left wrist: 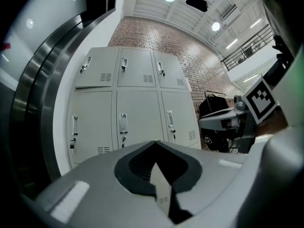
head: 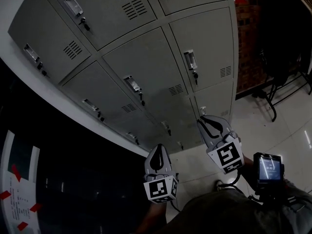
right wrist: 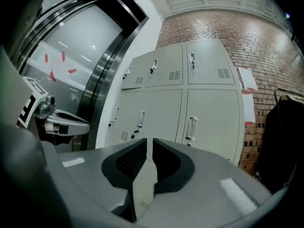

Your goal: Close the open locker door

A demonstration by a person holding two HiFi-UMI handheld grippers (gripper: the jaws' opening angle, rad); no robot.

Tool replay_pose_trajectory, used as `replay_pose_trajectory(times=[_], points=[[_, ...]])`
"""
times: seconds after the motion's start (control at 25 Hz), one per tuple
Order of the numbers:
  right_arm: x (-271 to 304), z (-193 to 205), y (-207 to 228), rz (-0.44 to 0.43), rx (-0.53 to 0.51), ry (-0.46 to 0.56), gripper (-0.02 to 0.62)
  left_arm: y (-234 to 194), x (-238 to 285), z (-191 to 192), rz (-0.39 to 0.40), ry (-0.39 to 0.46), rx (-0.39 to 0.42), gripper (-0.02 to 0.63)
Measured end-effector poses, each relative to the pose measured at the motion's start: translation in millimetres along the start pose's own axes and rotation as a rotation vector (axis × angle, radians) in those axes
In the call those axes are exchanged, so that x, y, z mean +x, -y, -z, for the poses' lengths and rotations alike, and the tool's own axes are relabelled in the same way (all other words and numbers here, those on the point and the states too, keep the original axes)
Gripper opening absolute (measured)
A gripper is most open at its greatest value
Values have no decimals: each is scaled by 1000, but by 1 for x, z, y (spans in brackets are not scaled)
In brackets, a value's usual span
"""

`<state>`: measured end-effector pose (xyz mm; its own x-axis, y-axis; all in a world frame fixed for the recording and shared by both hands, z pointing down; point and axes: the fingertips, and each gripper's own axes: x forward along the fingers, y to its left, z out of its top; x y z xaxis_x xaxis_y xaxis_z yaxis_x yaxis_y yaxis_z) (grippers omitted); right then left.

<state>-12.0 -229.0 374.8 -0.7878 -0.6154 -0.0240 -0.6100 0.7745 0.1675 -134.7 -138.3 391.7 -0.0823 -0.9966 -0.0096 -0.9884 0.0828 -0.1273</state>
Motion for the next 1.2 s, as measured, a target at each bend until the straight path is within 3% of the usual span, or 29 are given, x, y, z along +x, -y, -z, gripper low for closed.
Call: replay_pose_trajectory(times=[0.64,1.2], points=[[-95,-16,-105,134,10,-75,17,-17,-118,-1,123,21,-49,2],[-114,-20,-101,150,-10,-83,6,-8,-121,-14,124,53,-55,2]])
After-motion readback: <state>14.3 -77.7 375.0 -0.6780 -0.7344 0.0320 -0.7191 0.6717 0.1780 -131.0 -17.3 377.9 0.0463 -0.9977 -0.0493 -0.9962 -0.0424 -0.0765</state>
